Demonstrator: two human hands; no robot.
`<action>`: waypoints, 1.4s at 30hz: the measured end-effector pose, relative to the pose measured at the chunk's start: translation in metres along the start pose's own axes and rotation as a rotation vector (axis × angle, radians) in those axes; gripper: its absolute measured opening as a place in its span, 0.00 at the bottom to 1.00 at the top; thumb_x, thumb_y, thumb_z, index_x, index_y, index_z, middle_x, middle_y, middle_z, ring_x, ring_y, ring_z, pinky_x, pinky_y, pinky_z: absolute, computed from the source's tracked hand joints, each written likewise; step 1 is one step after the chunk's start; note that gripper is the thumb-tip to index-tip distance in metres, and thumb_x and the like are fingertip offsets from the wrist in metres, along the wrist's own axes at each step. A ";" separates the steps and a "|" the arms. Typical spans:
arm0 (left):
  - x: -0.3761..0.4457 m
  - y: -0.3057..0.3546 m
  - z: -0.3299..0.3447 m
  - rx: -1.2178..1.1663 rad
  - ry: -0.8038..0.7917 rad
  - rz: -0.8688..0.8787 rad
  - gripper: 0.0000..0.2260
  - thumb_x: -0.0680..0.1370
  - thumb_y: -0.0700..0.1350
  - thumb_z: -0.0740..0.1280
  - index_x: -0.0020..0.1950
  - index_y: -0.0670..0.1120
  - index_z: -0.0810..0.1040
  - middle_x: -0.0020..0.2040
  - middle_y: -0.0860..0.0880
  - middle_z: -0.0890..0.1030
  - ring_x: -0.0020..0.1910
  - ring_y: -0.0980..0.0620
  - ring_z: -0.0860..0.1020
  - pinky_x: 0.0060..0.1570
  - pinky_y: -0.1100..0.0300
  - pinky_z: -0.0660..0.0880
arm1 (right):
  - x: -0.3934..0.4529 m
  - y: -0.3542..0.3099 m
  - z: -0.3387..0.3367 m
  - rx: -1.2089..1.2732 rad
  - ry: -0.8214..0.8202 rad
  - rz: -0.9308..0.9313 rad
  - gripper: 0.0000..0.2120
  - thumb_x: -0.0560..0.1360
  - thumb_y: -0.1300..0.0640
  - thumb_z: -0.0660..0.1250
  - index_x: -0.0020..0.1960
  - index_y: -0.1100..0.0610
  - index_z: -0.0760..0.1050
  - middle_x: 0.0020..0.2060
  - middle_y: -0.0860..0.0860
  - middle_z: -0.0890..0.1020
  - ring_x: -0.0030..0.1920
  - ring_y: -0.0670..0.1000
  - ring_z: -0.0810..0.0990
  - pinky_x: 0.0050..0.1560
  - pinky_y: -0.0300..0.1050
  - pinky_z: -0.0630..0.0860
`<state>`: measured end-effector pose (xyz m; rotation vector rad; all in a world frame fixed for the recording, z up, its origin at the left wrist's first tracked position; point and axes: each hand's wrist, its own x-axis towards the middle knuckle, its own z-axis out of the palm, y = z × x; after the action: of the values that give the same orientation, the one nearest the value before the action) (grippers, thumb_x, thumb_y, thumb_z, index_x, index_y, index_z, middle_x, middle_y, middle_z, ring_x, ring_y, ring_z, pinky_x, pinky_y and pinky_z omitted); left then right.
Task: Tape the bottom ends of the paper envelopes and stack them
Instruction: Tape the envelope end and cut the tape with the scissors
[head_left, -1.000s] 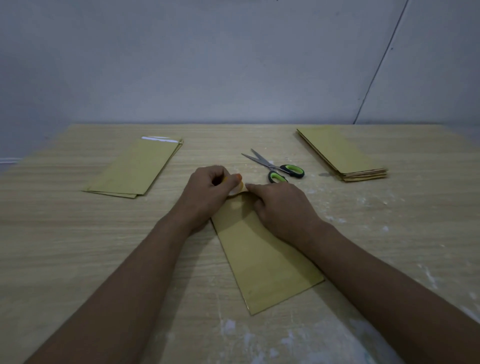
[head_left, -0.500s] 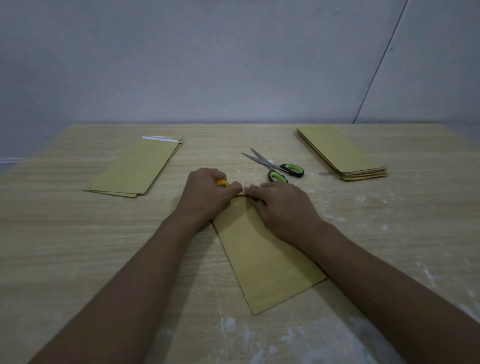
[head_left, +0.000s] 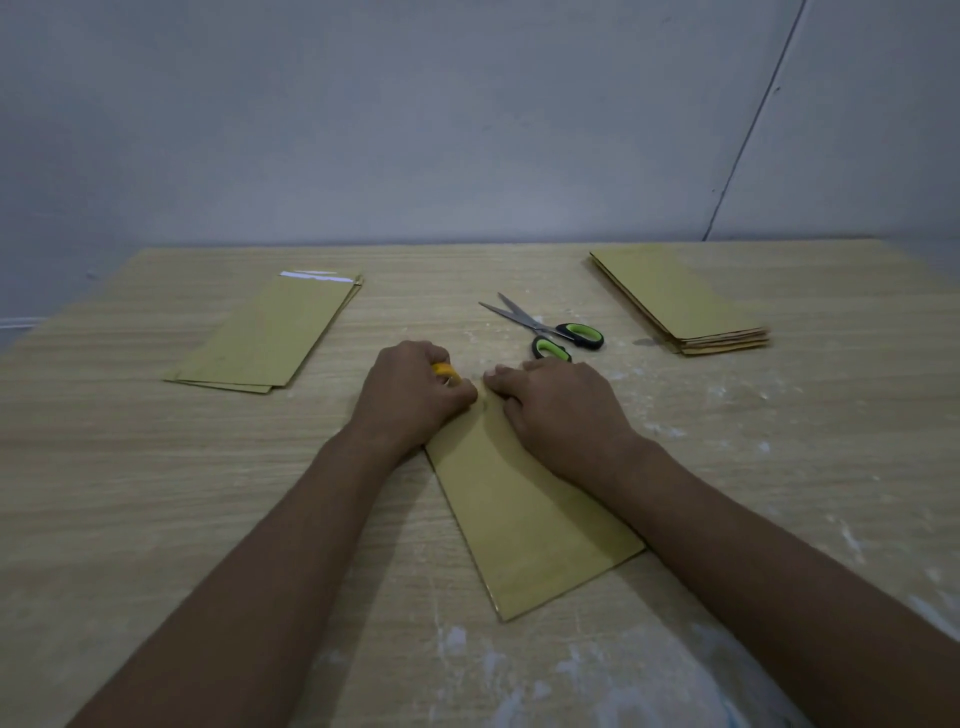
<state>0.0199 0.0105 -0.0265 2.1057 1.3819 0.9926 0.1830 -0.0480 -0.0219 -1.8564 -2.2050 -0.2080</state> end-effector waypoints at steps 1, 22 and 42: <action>0.000 -0.001 0.000 0.008 -0.004 0.004 0.17 0.67 0.46 0.73 0.27 0.46 0.66 0.25 0.49 0.67 0.28 0.52 0.65 0.31 0.56 0.62 | 0.001 -0.002 -0.002 0.003 0.017 0.005 0.19 0.80 0.55 0.57 0.70 0.48 0.74 0.56 0.54 0.83 0.58 0.56 0.78 0.51 0.50 0.73; 0.001 -0.019 -0.023 -0.333 -0.001 -0.112 0.19 0.76 0.52 0.70 0.28 0.47 0.73 0.23 0.55 0.67 0.25 0.57 0.64 0.34 0.58 0.62 | 0.024 -0.002 0.005 0.272 -0.116 -0.094 0.20 0.82 0.55 0.57 0.73 0.53 0.70 0.70 0.52 0.75 0.72 0.51 0.70 0.70 0.50 0.68; 0.000 -0.011 -0.024 0.171 -0.017 -0.198 0.18 0.72 0.56 0.71 0.30 0.46 0.72 0.32 0.45 0.76 0.43 0.41 0.77 0.52 0.49 0.71 | 0.022 -0.018 0.001 0.344 -0.085 -0.079 0.24 0.79 0.64 0.58 0.74 0.55 0.69 0.71 0.54 0.74 0.72 0.55 0.70 0.70 0.52 0.67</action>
<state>-0.0052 0.0142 -0.0181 2.0399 1.6813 0.8014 0.1622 -0.0301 -0.0162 -1.6199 -2.2034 0.2274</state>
